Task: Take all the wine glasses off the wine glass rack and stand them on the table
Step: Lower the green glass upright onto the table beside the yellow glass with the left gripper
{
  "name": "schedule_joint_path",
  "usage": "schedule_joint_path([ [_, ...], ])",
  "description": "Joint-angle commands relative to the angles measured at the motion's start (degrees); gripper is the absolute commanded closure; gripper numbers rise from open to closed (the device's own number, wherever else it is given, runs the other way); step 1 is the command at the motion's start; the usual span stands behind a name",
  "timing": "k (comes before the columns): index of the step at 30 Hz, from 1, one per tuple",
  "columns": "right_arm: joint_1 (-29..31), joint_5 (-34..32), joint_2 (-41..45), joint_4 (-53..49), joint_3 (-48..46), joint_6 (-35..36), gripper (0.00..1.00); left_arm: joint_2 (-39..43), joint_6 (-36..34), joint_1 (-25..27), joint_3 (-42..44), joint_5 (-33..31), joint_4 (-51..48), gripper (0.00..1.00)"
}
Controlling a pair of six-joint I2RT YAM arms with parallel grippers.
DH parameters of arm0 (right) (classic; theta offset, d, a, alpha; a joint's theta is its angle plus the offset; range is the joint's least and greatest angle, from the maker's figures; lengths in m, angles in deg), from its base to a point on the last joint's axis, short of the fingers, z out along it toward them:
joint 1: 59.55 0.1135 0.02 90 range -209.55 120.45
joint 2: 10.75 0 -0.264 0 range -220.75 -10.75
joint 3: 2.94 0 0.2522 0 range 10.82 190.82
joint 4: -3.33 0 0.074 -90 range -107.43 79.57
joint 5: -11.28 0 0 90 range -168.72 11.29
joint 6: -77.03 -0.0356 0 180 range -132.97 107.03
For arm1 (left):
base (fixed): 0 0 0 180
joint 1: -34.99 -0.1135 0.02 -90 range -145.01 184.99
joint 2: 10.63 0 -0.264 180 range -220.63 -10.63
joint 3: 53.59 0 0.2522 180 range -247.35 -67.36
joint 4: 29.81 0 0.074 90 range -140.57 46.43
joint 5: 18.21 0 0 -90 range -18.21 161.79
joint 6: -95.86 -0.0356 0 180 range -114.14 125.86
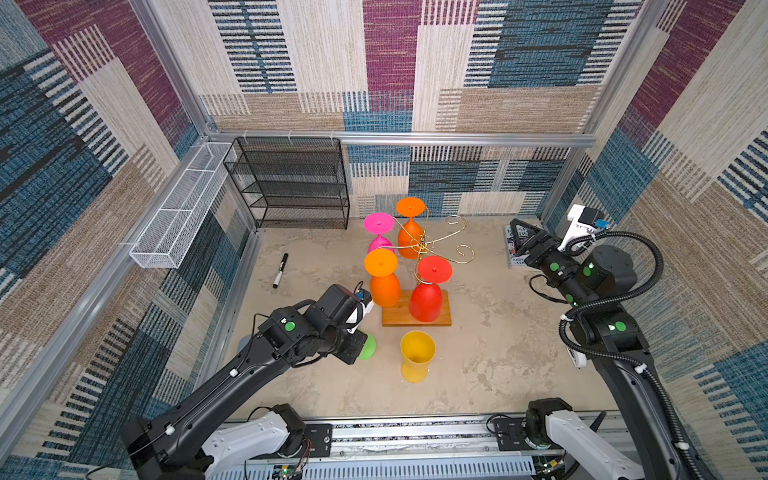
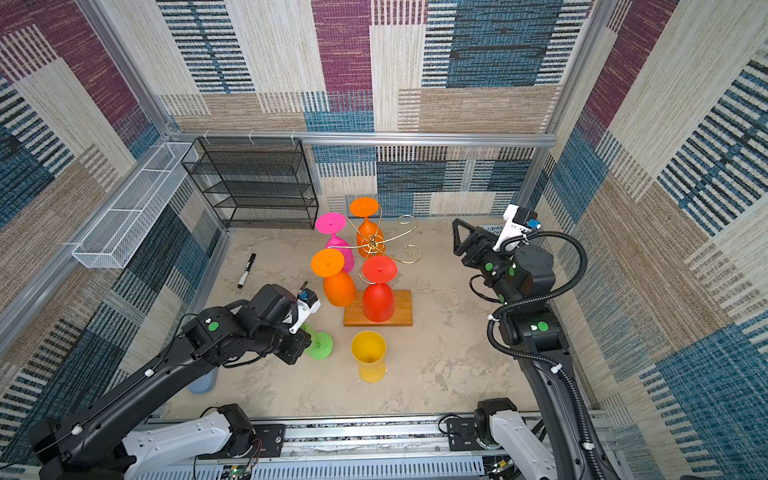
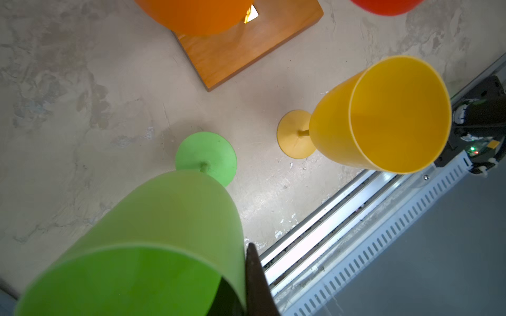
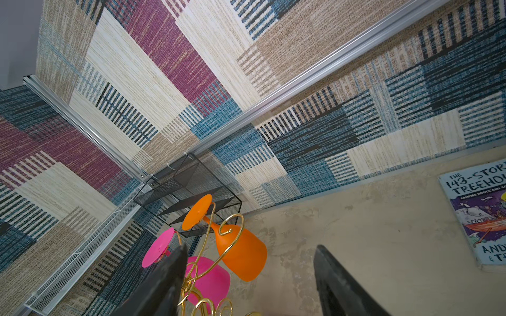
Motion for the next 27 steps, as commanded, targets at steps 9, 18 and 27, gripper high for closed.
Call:
schedule_joint_path([
  [9,0.00,1.13,-0.54,1.34,-0.20,-0.26,0.26,-6.27,5.08,4.46,-0.37,-2.85,0.06,1.00],
  [18,0.00,1.48,-0.01,1.65,-0.68,-0.45,0.26,-10.83,5.81,6.83,-0.70,-1.69,0.04,1.00],
  [27,0.00,2.14,-0.36,2.44,-1.09,-0.76,0.26,-11.65,5.57,7.85,-1.80,-0.85,0.00,0.88],
])
